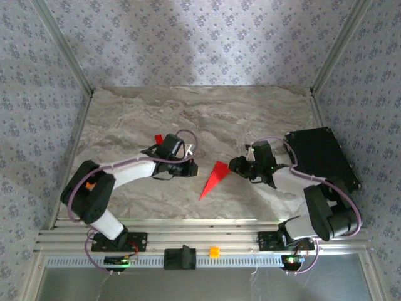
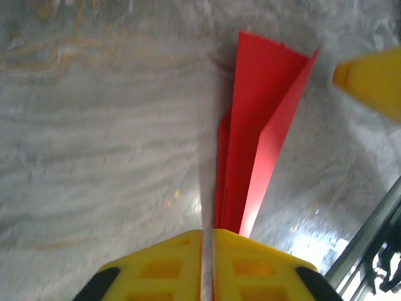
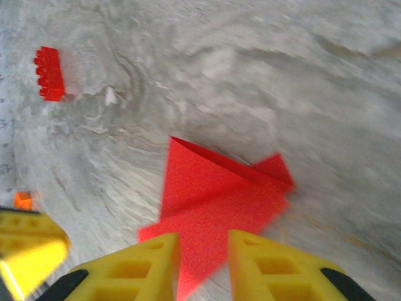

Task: Fold a paper plane with a square sheet of paper (pick it up from the middle)

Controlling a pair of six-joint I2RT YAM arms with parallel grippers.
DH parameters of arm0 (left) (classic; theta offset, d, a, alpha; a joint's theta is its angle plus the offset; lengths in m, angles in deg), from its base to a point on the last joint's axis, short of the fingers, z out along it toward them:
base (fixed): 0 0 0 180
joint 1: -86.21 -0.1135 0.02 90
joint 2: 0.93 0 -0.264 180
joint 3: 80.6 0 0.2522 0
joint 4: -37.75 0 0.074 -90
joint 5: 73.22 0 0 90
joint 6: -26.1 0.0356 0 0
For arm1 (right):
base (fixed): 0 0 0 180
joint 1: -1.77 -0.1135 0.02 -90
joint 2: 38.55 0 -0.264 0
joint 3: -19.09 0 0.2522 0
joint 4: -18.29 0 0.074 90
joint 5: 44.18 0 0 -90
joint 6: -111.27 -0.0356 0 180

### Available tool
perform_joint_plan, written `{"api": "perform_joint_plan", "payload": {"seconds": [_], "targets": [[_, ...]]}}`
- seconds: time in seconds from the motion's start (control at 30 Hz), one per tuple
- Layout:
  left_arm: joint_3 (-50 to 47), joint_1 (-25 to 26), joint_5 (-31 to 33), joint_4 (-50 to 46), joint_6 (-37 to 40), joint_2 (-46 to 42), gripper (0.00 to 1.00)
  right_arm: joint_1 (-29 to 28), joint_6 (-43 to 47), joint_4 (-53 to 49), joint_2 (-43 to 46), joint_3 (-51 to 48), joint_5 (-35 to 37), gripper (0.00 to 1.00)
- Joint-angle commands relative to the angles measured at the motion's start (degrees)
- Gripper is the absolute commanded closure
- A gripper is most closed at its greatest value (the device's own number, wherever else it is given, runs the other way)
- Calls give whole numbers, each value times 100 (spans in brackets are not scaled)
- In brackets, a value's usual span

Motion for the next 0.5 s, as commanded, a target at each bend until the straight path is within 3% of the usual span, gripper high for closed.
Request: {"api": "perform_joint_plan", "payload": {"seconds": [0.0, 0.47], "targets": [[473, -60, -329, 33, -82, 423, 84, -56, -360, 31, 208, -372, 114, 71], [1341, -92, -1084, -113, 117, 1711, 77, -493, -429, 24, -205, -142, 114, 78]]}}
